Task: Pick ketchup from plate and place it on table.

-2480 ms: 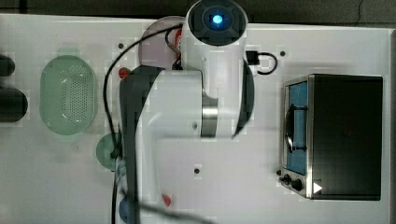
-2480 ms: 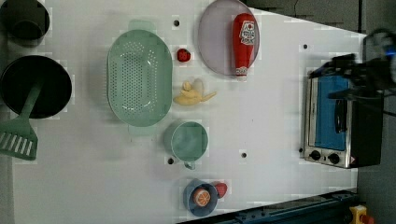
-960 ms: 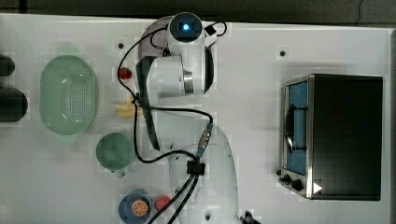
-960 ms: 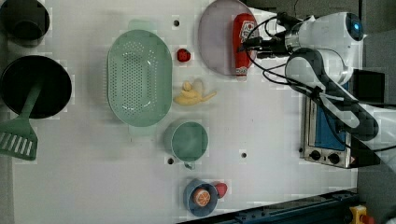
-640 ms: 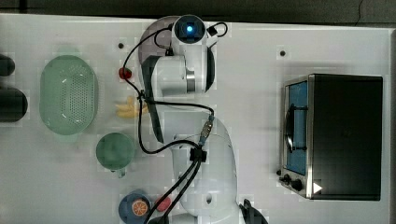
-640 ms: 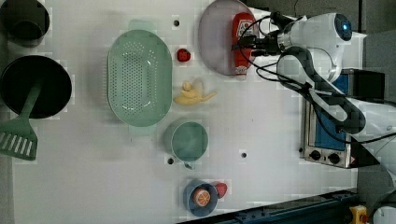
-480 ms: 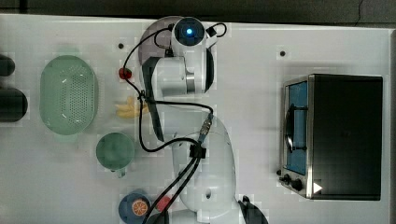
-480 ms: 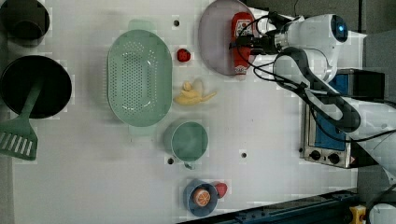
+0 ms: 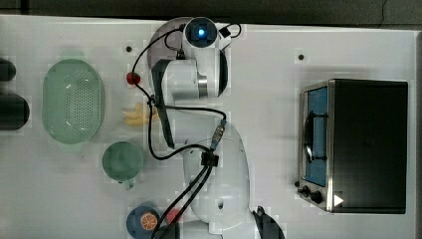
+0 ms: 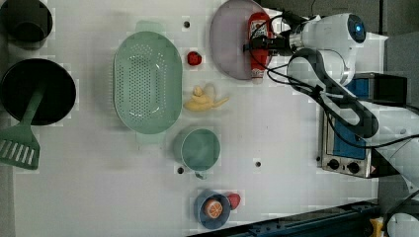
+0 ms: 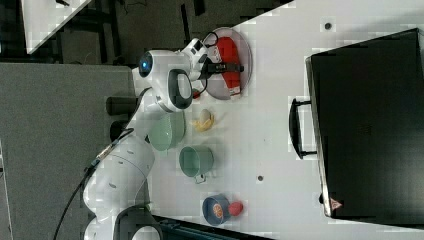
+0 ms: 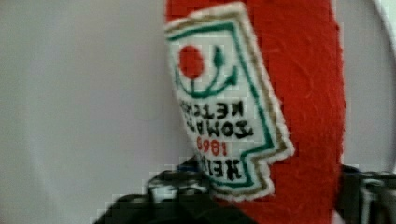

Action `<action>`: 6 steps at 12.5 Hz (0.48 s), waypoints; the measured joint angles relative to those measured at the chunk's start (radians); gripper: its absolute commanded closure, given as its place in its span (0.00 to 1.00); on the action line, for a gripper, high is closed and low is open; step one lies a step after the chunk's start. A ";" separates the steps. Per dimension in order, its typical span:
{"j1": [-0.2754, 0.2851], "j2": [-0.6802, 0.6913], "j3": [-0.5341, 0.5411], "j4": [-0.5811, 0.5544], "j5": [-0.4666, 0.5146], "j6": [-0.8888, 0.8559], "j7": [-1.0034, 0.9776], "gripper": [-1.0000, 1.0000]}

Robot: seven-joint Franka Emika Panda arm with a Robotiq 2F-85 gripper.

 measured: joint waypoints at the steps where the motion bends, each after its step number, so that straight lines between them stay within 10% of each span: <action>1: 0.000 -0.002 -0.002 0.001 0.004 -0.001 0.000 0.36; 6: -0.003 -0.036 -0.004 -0.003 0.003 -0.065 0.000 0.36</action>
